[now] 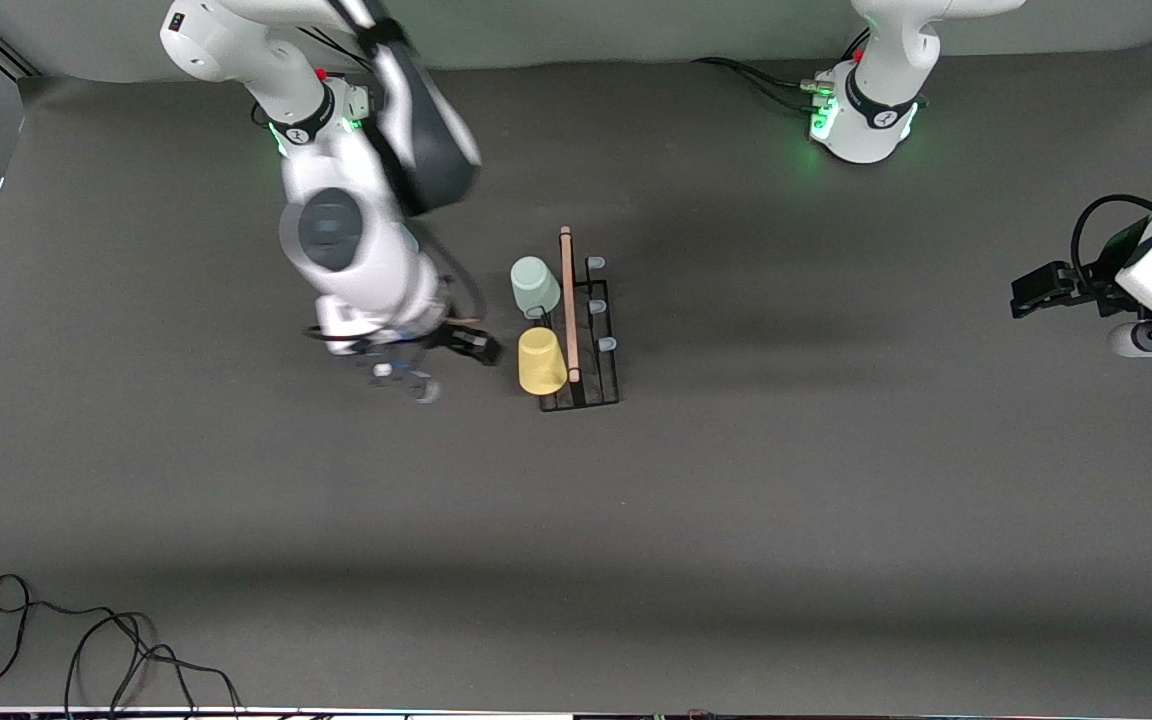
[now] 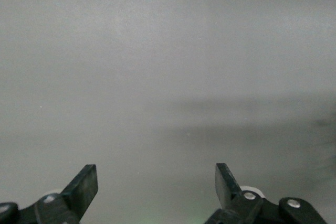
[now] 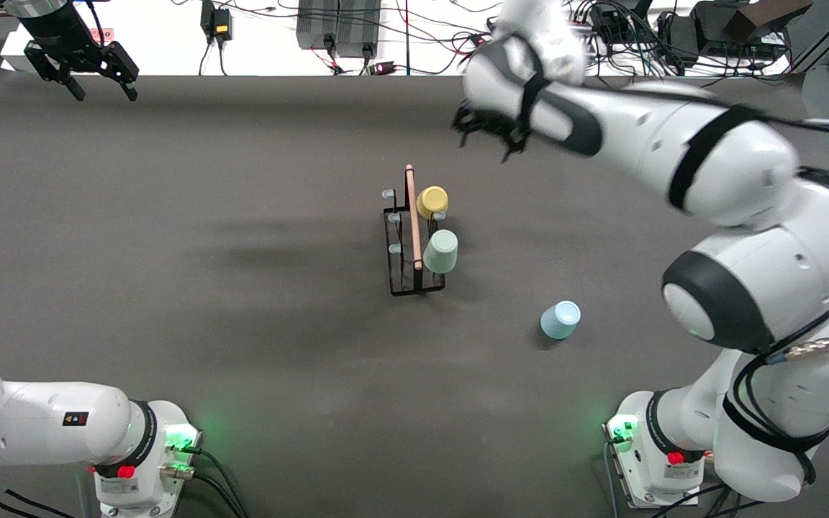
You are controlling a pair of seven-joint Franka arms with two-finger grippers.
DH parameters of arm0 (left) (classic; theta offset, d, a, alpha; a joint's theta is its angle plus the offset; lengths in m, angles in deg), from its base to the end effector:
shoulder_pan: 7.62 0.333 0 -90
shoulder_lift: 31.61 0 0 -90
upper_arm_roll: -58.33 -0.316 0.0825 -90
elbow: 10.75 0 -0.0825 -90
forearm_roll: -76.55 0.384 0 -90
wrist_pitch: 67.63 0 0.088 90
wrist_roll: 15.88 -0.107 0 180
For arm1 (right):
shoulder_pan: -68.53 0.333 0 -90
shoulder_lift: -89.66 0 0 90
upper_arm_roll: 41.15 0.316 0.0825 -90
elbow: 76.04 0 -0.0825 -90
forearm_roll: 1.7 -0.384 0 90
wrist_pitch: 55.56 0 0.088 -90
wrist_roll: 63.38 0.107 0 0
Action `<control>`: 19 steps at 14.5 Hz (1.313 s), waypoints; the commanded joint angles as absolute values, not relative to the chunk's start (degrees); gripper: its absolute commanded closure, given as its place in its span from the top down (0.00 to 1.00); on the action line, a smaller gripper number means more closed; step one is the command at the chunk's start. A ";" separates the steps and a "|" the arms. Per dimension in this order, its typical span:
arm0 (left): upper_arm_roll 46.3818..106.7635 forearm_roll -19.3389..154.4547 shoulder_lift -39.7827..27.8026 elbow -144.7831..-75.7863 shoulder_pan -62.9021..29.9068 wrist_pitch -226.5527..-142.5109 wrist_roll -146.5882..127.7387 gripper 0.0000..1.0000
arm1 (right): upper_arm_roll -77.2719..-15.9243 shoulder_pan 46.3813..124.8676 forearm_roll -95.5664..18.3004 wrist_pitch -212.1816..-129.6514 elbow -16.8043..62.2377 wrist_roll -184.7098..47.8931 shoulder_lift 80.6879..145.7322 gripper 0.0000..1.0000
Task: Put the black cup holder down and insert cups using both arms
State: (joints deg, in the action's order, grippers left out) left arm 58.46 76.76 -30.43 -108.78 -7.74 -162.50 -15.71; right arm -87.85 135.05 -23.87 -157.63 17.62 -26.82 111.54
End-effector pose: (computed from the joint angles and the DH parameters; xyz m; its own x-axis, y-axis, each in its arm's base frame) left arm 0.5609 -0.0021 0.5539 0.9971 -0.0017 -0.0757 -0.0020 -1.0000 -0.0038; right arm 0.5597 0.2959 0.4440 0.9216 -0.3608 -0.1431 -0.3657 -0.9307 -0.0086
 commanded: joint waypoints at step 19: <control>57.98 76.90 -31.52 -108.75 -7.97 -161.94 -19.13 1.00 | -115.24 134.97 -16.90 -128.68 3.76 -63.11 109.08 1.00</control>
State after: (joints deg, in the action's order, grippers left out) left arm 58.29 76.77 -30.57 -108.53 -7.55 -162.60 -18.43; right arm -114.55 134.71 -18.13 -129.66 4.19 -61.88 109.06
